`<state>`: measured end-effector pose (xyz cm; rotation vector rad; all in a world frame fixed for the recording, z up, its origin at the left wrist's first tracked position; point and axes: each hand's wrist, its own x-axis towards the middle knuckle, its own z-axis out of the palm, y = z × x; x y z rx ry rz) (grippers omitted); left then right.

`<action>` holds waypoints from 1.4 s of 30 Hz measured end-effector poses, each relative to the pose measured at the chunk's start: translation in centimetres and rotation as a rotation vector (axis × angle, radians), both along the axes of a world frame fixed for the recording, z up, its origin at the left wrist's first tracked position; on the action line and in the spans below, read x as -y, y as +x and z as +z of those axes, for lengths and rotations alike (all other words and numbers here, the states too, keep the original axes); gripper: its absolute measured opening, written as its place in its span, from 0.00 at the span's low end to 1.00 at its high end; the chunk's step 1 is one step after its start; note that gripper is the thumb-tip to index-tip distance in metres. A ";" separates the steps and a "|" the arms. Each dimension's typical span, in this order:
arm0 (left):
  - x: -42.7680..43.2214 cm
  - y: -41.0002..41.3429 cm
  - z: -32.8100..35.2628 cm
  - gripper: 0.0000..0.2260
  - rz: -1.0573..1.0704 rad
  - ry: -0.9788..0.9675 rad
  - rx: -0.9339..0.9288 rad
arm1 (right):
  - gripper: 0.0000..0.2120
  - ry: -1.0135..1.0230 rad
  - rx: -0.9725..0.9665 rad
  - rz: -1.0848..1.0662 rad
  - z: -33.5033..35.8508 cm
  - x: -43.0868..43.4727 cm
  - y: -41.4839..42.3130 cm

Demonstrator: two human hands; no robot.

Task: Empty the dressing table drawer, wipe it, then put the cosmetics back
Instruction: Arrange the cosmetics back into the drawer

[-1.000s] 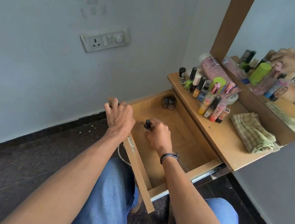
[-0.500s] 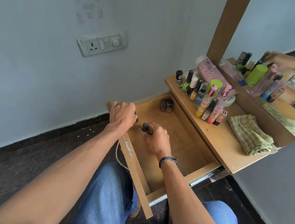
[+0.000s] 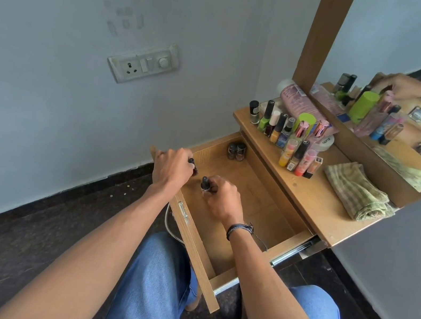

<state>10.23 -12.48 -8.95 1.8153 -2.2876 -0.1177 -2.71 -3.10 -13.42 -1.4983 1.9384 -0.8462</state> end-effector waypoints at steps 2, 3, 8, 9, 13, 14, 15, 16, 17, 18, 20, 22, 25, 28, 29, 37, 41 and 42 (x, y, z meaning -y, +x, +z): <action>-0.2 0.3 -0.3 0.14 0.023 -0.026 -0.058 | 0.12 0.003 -0.005 0.005 0.0 0.0 0.1; -0.4 0.5 -0.4 0.13 0.021 -0.035 -0.100 | 0.12 0.006 -0.007 0.005 -0.1 0.0 0.1; -2.8 1.3 -0.3 0.09 -0.066 -0.068 -0.282 | 0.11 0.031 -0.025 0.023 0.0 -0.1 0.3; -3.1 1.4 -0.3 0.09 -0.068 -0.074 -0.305 | 0.11 0.041 -0.029 0.038 -0.1 -0.1 0.3; -3.4 1.3 0.2 0.08 -0.057 -0.088 -0.311 | 0.08 0.077 -0.083 0.148 0.1 -0.6 0.5; -3.4 1.3 0.2 0.08 -0.056 -0.092 -0.311 | 0.08 0.080 -0.093 0.171 0.0 -0.8 0.5; -3.4 1.3 0.2 0.08 -0.055 -0.093 -0.315 | 0.09 0.085 -0.098 0.187 -0.1 -1.0 0.5; -3.4 1.3 0.2 0.07 -0.052 -0.094 -0.324 | 0.11 0.091 -0.096 0.200 -0.1 -1.2 0.5; -3.4 1.3 0.1 0.07 -0.050 -0.096 -0.332 | 0.13 0.099 -0.095 0.214 -0.2 -1.3 0.5; -3.4 1.3 0.1 0.06 -0.047 -0.098 -0.335 | 0.14 0.099 -0.095 0.230 -0.3 -1.5 0.6; -3.4 1.3 0.1 0.06 -0.042 -0.101 -0.329 | 0.13 0.096 -0.091 0.258 -0.3 -1.9 0.9; -3.3 1.3 0.0 0.06 -0.043 -0.096 -0.327 | 0.12 0.089 -0.093 0.272 -0.4 -2.1 1.3; -3.4 1.3 0.1 0.07 -0.049 -0.095 -0.329 | 0.10 0.079 -0.120 0.285 -0.3 -2.2 1.6; -3.4 1.3 0.0 0.06 -0.053 -0.099 -0.318 | 0.07 0.063 -0.147 0.229 -0.2 -2.3 0.9; -3.4 1.3 0.0 0.06 -0.055 -0.101 -0.311 | 0.07 0.059 -0.128 0.163 -0.2 -2.4 0.4; -3.1 1.1 -0.3 0.07 -0.057 -0.110 -0.271 | 0.10 0.015 0.079 -0.379 0.9 -1.9 -5.2; -3.0 1.1 -0.3 0.07 -0.060 -0.112 -0.264 | 0.11 0.096 -0.029 -0.440 0.9 -0.8 -5.7; -3.0 1.1 -0.2 0.07 -0.058 -0.111 -0.265 | 0.12 0.104 -0.072 -0.445 0.9 -0.6 -5.8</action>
